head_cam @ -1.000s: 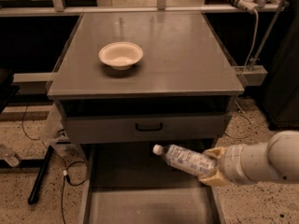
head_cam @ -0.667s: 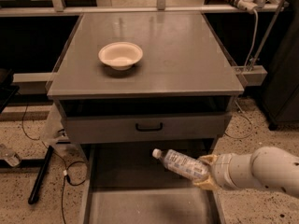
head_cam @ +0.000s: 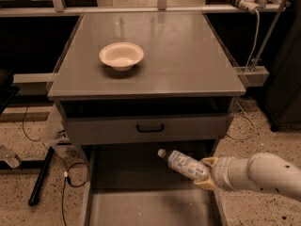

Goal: Place blue plastic bottle into middle drawer

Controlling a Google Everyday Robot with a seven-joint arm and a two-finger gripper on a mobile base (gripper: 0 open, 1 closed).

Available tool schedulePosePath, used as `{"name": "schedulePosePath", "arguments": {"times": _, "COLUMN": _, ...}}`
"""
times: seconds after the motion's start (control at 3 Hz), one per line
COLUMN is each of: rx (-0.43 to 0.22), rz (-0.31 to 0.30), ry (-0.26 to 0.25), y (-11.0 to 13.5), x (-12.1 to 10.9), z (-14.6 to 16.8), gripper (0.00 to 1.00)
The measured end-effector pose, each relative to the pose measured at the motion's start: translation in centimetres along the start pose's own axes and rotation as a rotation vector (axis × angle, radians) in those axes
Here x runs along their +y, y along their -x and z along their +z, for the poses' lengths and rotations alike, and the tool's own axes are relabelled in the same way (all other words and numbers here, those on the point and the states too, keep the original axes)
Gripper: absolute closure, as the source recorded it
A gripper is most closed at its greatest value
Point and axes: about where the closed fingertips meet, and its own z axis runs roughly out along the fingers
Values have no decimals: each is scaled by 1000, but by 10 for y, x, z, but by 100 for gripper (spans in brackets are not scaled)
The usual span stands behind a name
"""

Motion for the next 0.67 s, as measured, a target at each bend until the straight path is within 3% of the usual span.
{"name": "schedulePosePath", "arguments": {"times": 0.33, "rx": 11, "rz": -36, "ry": -6, "y": 3, "x": 5, "z": 8, "gripper": 100}}
{"name": "schedulePosePath", "arguments": {"times": 0.67, "rx": -24, "rz": 5, "ry": 16, "y": 2, "x": 15, "z": 50, "gripper": 100}}
